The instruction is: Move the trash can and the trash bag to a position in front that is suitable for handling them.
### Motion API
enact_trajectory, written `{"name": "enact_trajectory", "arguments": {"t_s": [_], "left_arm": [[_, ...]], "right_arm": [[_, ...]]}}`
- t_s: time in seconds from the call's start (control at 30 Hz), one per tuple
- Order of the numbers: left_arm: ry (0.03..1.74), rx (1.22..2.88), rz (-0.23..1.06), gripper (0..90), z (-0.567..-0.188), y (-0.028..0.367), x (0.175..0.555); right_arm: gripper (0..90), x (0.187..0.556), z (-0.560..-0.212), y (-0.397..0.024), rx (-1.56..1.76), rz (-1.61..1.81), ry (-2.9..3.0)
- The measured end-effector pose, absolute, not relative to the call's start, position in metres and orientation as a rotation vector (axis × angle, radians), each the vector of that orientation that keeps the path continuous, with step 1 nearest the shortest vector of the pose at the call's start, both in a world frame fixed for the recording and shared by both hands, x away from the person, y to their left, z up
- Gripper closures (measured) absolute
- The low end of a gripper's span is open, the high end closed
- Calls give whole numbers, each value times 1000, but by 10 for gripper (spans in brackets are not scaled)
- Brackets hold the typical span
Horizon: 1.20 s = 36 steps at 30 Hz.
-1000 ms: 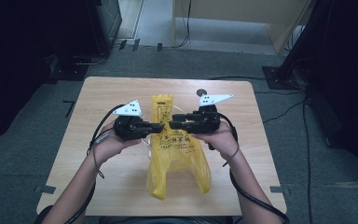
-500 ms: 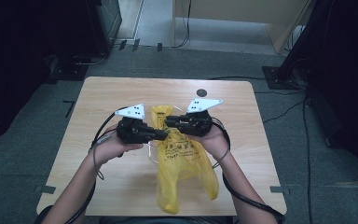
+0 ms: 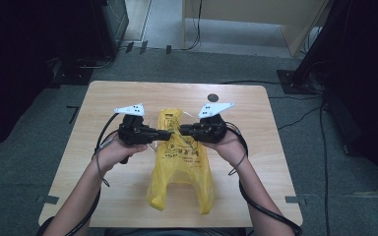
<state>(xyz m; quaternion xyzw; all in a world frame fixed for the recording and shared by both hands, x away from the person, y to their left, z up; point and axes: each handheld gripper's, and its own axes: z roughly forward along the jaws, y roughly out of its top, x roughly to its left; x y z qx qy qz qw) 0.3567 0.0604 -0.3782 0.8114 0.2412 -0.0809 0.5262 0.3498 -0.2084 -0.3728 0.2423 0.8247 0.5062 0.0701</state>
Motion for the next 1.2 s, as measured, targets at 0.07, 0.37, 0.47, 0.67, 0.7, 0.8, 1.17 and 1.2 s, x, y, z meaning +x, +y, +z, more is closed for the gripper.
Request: {"name": "enact_trajectory", "arguments": {"t_s": [0.07, 0.37, 0.47, 0.67, 0.7, 0.8, 1.17, 1.2], "left_arm": [[575, 1943, -202, 869, -379, 60, 357], [521, 1958, -253, 859, -380, 54, 354], [532, 1919, -227, 851, -375, 59, 355], [610, 1903, -167, 900, -378, 64, 361], [620, 1915, -169, 900, -380, 63, 361], [603, 1923, -157, 869, -381, 61, 359], [419, 1952, -69, 555, -364, 46, 339], [402, 1964, -77, 531, -365, 44, 338]], "right_arm": [[736, 351, -369, -210, 739, 1572, 2427], [635, 367, -371, -184, 744, 1534, 2398], [683, 373, -377, -181, 731, 1473, 2546], [708, 368, -381, -177, 675, 1371, 2687], [685, 367, -381, -176, 658, 1358, 2702], [680, 367, -382, -177, 696, 1339, 2681], [583, 368, -383, -178, 718, 1301, 2630], [577, 369, -383, -179, 719, 1306, 2628]]}}
